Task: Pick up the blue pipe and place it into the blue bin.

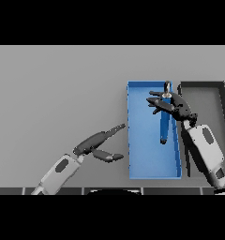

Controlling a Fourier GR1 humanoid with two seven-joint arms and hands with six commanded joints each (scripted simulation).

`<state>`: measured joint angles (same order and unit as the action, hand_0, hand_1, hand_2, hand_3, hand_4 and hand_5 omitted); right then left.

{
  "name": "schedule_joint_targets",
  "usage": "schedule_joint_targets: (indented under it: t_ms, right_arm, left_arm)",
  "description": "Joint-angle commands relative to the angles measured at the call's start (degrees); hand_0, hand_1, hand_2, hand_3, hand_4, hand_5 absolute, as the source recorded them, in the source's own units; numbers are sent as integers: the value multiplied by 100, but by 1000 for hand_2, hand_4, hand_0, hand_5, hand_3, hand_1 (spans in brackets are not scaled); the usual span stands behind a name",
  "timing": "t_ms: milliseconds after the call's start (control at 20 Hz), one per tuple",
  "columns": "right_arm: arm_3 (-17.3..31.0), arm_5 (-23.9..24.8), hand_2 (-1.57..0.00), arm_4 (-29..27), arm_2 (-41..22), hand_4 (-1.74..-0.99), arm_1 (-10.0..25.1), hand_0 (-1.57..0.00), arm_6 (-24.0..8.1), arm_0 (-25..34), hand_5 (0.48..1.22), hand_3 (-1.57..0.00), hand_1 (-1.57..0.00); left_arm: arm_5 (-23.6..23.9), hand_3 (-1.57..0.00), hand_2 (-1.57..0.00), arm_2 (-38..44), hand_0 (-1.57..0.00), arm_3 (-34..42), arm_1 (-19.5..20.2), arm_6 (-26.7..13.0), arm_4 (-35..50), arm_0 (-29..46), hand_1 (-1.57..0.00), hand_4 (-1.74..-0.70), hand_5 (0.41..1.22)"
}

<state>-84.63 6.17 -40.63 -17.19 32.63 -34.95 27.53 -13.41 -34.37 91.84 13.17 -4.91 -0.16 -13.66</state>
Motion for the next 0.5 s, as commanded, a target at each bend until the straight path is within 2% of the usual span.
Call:
schedule_joint_targets:
  t_ms: [0, 50, 100, 200, 250, 300, 450]
  right_arm:
    - [101, 111, -1571, -180, -290, -1599, 188, -1571, 1, -54, 1110, -1330, -1571]
    - [248, 352, -1393, -505, -677, -1547, 439, -1563, 1, 46, 1133, -1122, -1459]
    - [309, 561, -1114, -873, -1027, -1503, 621, -1306, 1, 130, 1150, -897, -1167]
    - [508, 840, -712, -1495, -1672, -1392, 916, -836, 0, 335, 1176, -574, -746]
    - [550, 905, -570, -1784, -1912, -1338, 1058, -668, 1, 440, 1157, -459, -597]
    - [611, 734, -456, -1818, -2174, -1285, 1156, -534, 1, 612, 1141, -367, -477]
    - [631, 623, -233, -1615, -2708, -1179, 1340, -273, -1, 875, 975, -187, -244]
  left_arm:
    - [-8, 1, 1, 12, 1, 38, 23, -18, 16, -8, 1, -885, 457]
    - [-39, 1, 1, 42, 1, 44, 78, -22, 45, -2, 1, -886, 455]
    - [-25, 1, 1, 5, 1, 36, 11, -47, 25, -38, 1, -886, 453]
    - [-39, 1, 1, 16, 1, 79, 64, 8, 31, -2, 1, -885, 453]
    - [-39, 1, 1, -3, 1, 93, 39, -29, 31, -17, 1, -886, 454]
    - [-23, 1, 1, -11, 1, 103, 20, -112, 34, -11, 1, -888, 453]
    - [-20, 1, 1, -6, 1, 37, -4, -80, 17, -34, 1, -893, 454]
